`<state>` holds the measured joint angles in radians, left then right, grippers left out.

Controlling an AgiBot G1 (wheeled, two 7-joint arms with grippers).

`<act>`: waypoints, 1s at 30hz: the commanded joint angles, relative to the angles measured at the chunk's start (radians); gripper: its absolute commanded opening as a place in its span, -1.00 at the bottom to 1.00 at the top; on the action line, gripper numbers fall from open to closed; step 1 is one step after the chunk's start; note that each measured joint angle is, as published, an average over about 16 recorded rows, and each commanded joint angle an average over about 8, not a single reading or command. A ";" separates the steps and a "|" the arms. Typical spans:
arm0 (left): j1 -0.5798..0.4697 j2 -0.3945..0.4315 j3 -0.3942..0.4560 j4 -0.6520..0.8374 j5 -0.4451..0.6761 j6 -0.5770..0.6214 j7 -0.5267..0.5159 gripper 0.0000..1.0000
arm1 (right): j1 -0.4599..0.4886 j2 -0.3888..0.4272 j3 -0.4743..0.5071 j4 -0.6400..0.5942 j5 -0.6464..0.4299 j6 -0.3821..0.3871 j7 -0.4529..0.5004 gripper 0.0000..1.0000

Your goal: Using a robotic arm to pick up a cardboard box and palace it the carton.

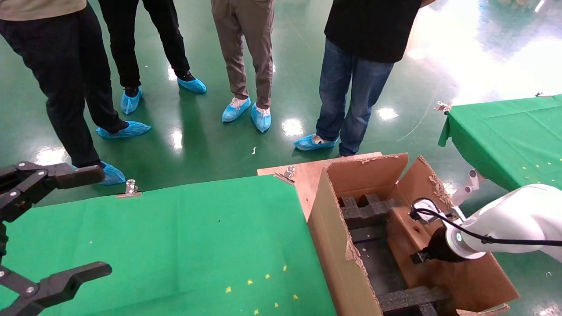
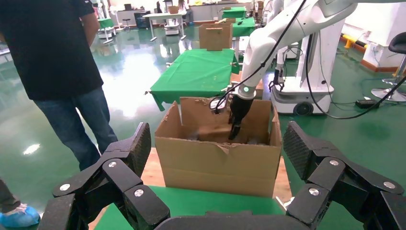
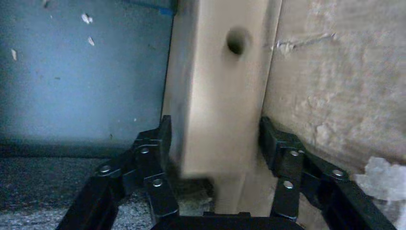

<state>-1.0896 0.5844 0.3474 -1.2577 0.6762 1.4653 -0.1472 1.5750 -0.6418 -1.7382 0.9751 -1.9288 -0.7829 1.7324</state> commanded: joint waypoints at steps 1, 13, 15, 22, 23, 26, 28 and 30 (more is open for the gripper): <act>0.000 0.000 0.000 0.000 0.000 0.000 0.000 1.00 | 0.003 0.001 0.000 0.003 -0.004 -0.001 0.002 1.00; 0.000 0.000 0.000 0.000 0.000 0.000 0.000 1.00 | 0.076 0.034 0.026 0.060 -0.042 0.011 0.021 1.00; 0.000 0.000 0.000 0.000 0.000 0.000 0.000 1.00 | 0.100 0.043 0.036 0.079 -0.049 0.014 0.022 1.00; 0.000 0.000 0.000 0.000 0.000 0.000 0.000 1.00 | 0.203 0.086 0.083 0.170 -0.063 0.033 0.006 1.00; 0.000 0.000 0.000 0.000 0.000 0.000 0.000 1.00 | 0.218 0.093 0.090 0.185 -0.063 0.036 0.000 1.00; 0.000 0.000 0.000 0.000 0.000 0.000 0.000 1.00 | 0.265 0.116 0.113 0.234 -0.055 0.044 -0.023 1.00; 0.000 0.000 0.000 0.000 0.000 0.000 0.000 1.00 | 0.295 0.132 0.129 0.267 -0.042 0.046 -0.041 1.00; 0.000 0.000 0.000 0.000 0.000 0.000 0.000 1.00 | 0.324 0.149 0.145 0.301 -0.021 0.046 -0.063 1.00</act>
<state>-1.0897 0.5843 0.3477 -1.2577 0.6760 1.4652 -0.1471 1.8955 -0.4967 -1.5945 1.2689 -1.9397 -0.7416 1.6623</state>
